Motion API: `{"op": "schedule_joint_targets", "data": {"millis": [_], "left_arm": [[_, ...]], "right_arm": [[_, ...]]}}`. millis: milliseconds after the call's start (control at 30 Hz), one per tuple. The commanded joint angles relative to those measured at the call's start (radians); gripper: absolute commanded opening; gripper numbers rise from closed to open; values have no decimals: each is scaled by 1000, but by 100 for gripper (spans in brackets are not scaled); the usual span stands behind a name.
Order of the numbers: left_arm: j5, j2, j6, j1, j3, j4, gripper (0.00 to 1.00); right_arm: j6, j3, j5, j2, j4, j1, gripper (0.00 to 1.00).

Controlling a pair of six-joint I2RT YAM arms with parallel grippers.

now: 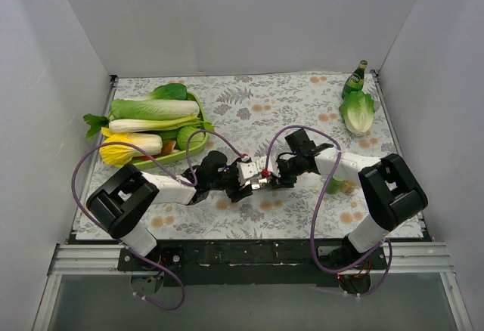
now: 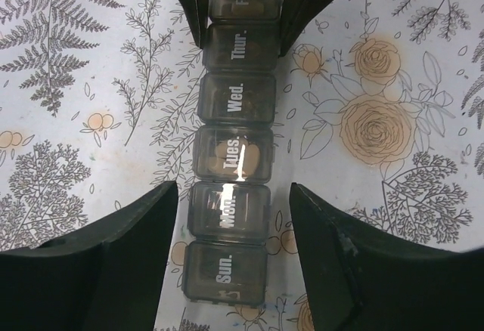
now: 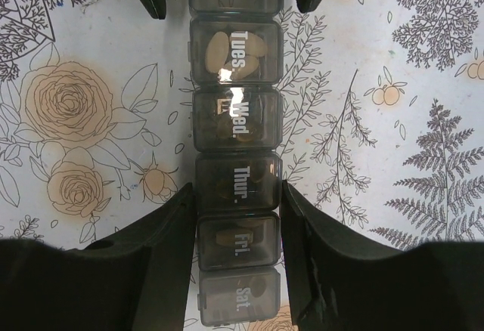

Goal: Sort the pills into containers

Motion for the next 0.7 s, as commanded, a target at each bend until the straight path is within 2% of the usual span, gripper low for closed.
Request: {"op": "schedule_joint_targets", "data": {"millis": [0,200,400,667], "left_arm": [[-24,1,-1,-17,22,-22,56],[-25,-4,-4,-17,21,-48,33],[-30,-19,-8,-17,7,-50,23],[11,-50,-53,-17,44,-129,0]], "right_arm": [[16,-10,-10,-24,22,12,40],[19,-12,-6,-24,24,12,38],[19,-16,0,-25,27,12,38],[21,-25,11,-29,35,12,37]]}}
